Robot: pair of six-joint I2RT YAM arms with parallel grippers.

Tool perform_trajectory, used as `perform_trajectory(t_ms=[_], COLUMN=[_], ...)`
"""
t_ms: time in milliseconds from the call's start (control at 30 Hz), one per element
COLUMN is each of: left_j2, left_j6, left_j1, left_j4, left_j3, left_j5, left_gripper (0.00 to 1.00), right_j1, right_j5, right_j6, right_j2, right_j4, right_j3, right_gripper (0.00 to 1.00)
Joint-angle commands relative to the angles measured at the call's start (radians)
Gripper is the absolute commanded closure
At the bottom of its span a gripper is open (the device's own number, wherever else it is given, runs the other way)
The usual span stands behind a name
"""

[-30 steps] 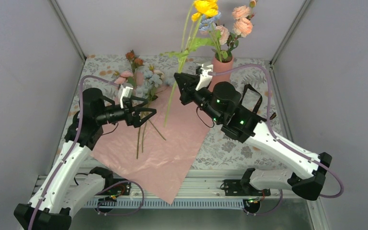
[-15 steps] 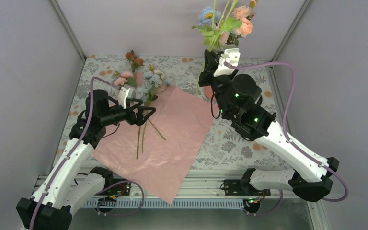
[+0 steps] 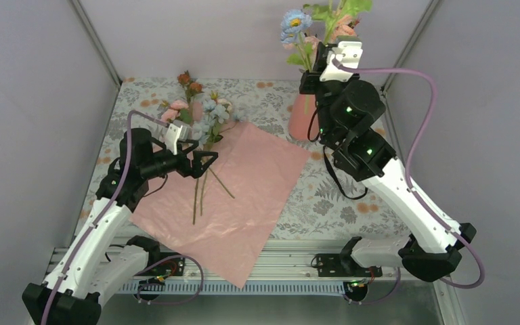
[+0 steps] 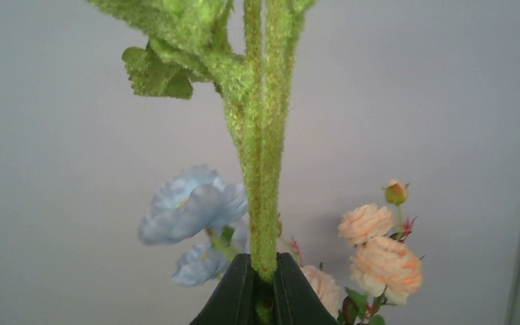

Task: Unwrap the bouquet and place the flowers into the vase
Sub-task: Insert the fake flower into the vase.

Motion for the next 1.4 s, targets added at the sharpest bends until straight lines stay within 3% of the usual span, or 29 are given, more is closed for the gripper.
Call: perform_trajectory(t_ms=[0, 600, 1033, 1367], left_j2=[-0.021, -0.024, -0.037, -0.033], left_j6=[0.019, 0.02, 0.022, 0.024], left_j1=[-0.003, -0.003, -0.003, -0.003], left_j4=[-0.003, -0.006, -0.003, -0.001], left_j3=[-0.007, -0.012, -0.009, -0.007], left_j5=[-0.009, -0.007, -0.012, -0.005], left_gripper=[0.0, 0.0, 0.0, 0.0], right_j1=[-0.053, -0.159, -0.282, -0.4], right_j5=[0.015, -0.042, -0.169, -0.271], right_j6=[-0.039, -0.1, -0.078, 0.116], right_j2=[0.005, 0.048, 0.118, 0.148], right_j4=[0.031, 0.092, 0.196, 0.154], right_j3=[0.064, 0.197, 0.272, 0.203], right_gripper=[0.96, 0.96, 0.96, 0.96])
